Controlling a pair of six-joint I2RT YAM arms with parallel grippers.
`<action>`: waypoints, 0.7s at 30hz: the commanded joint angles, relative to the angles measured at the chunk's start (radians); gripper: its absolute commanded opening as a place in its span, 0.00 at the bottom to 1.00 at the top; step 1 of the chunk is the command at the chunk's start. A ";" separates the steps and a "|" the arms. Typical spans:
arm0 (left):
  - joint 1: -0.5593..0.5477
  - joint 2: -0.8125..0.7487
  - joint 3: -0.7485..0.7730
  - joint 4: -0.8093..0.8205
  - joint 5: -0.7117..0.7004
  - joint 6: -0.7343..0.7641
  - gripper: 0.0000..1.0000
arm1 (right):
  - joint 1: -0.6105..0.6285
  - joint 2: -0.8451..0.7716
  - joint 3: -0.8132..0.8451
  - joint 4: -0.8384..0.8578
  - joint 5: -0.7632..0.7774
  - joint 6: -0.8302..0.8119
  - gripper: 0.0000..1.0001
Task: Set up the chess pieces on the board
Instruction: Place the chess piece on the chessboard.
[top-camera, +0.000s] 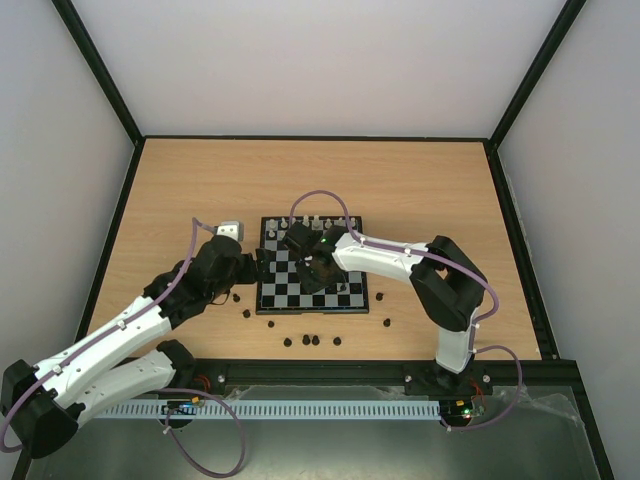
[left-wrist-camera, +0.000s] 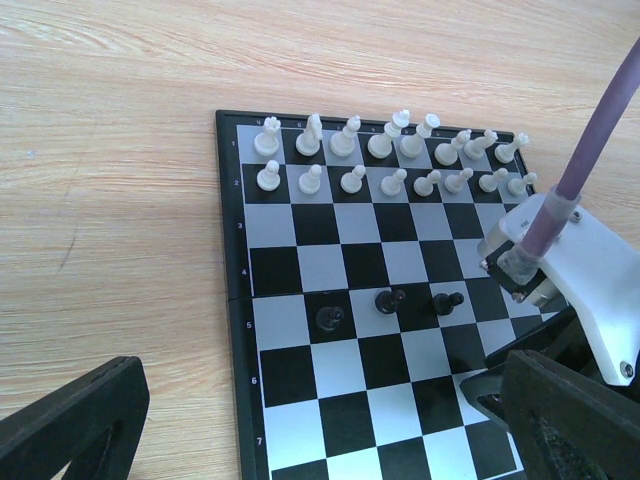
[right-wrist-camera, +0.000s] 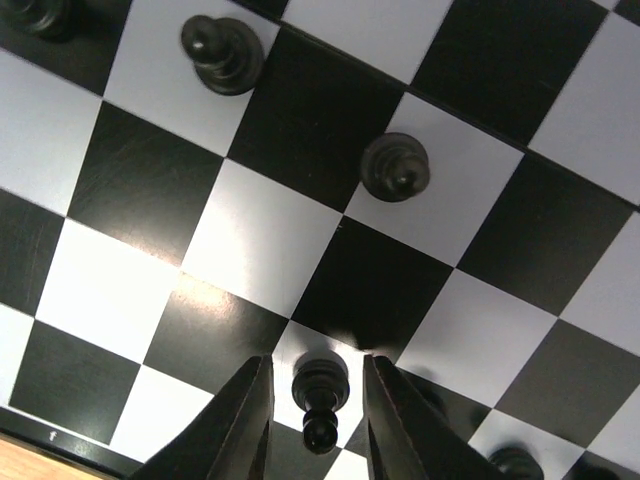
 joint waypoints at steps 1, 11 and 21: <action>0.006 -0.014 0.030 -0.017 -0.011 -0.001 0.99 | 0.011 -0.040 0.024 -0.058 0.005 0.001 0.30; 0.006 0.086 0.099 -0.016 0.018 0.024 0.99 | 0.005 -0.245 -0.008 -0.057 0.105 0.026 0.67; -0.049 0.314 0.227 0.003 0.103 0.073 0.99 | -0.083 -0.428 -0.186 0.043 0.107 0.057 0.99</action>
